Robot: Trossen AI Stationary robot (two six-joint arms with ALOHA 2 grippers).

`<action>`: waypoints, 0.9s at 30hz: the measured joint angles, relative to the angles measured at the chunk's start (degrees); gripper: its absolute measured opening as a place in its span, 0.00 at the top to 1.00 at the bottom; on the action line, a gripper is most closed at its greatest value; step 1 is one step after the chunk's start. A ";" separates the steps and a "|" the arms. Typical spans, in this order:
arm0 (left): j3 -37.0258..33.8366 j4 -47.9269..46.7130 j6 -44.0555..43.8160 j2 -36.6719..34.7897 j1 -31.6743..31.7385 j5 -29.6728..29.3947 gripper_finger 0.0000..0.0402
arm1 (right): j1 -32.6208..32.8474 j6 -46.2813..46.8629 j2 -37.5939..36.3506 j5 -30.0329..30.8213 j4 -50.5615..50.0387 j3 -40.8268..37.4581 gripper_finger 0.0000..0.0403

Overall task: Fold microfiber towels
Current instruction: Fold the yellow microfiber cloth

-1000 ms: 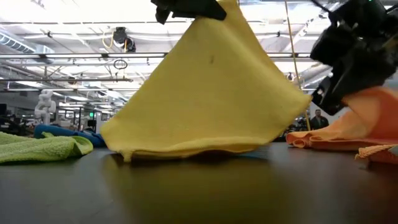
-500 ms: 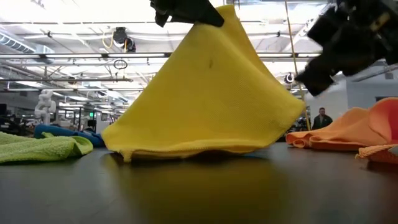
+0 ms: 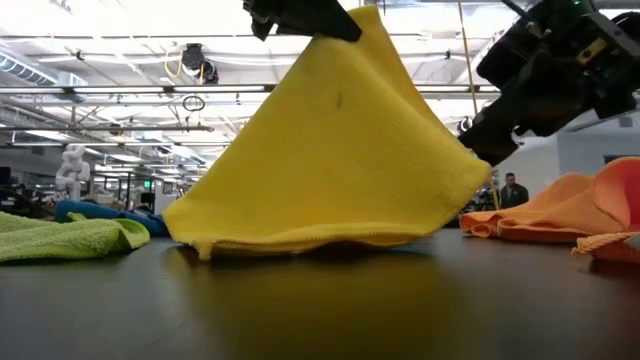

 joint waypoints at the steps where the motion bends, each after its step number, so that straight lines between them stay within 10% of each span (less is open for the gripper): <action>1: 0.00 0.01 0.00 0.00 0.05 0.45 1.00 | -0.44 -0.03 0.57 0.10 0.95 0.00 0.44; 12: 0.00 -0.04 0.50 0.00 0.48 0.82 1.00 | -1.11 0.02 8.74 -7.05 6.76 0.02 0.32; 27: 0.00 -0.39 -0.19 0.02 1.55 0.80 1.00 | 0.41 0.10 11.99 -6.78 9.07 0.04 0.79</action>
